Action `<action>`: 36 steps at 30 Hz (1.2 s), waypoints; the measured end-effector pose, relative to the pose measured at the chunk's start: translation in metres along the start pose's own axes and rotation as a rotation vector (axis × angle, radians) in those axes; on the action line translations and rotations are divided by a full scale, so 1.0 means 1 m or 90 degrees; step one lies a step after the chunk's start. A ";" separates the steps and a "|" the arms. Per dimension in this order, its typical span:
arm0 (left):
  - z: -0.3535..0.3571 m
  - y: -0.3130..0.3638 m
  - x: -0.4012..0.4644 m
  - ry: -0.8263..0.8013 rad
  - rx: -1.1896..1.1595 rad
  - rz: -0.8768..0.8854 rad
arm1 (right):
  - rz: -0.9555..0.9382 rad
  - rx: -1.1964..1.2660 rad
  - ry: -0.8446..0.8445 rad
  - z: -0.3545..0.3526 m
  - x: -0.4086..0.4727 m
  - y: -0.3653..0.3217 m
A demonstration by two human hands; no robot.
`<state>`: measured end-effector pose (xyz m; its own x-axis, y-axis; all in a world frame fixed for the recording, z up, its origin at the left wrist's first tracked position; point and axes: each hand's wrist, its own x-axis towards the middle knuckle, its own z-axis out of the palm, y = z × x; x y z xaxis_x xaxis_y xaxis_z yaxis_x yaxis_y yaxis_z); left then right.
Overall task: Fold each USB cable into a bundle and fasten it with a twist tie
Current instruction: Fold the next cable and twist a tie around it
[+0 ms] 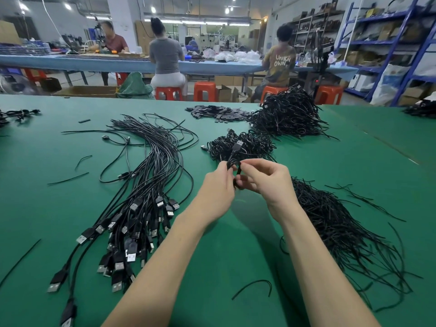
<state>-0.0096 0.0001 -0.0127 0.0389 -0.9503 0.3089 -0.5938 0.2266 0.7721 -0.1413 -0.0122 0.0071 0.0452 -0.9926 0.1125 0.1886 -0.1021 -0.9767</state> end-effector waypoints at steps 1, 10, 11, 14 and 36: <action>0.001 0.001 0.000 -0.003 0.029 0.005 | 0.011 0.024 -0.008 0.000 0.001 -0.003; 0.017 0.000 -0.009 -0.194 -0.049 0.003 | 0.014 -0.173 0.033 -0.014 0.004 -0.002; 0.017 0.002 -0.008 -0.211 -0.124 -0.030 | 0.004 -0.185 0.041 -0.016 0.007 -0.001; 0.020 0.006 -0.009 -0.194 -0.285 -0.088 | -0.035 -0.234 0.067 -0.019 0.010 0.002; 0.022 -0.016 -0.017 -0.025 -0.496 -0.226 | 0.102 -0.868 0.134 -0.052 0.006 0.012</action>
<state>-0.0187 0.0079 -0.0425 0.0814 -0.9962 -0.0321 0.1713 -0.0177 0.9851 -0.1897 -0.0233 -0.0137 -0.1946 -0.9781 0.0736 -0.9064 0.1507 -0.3945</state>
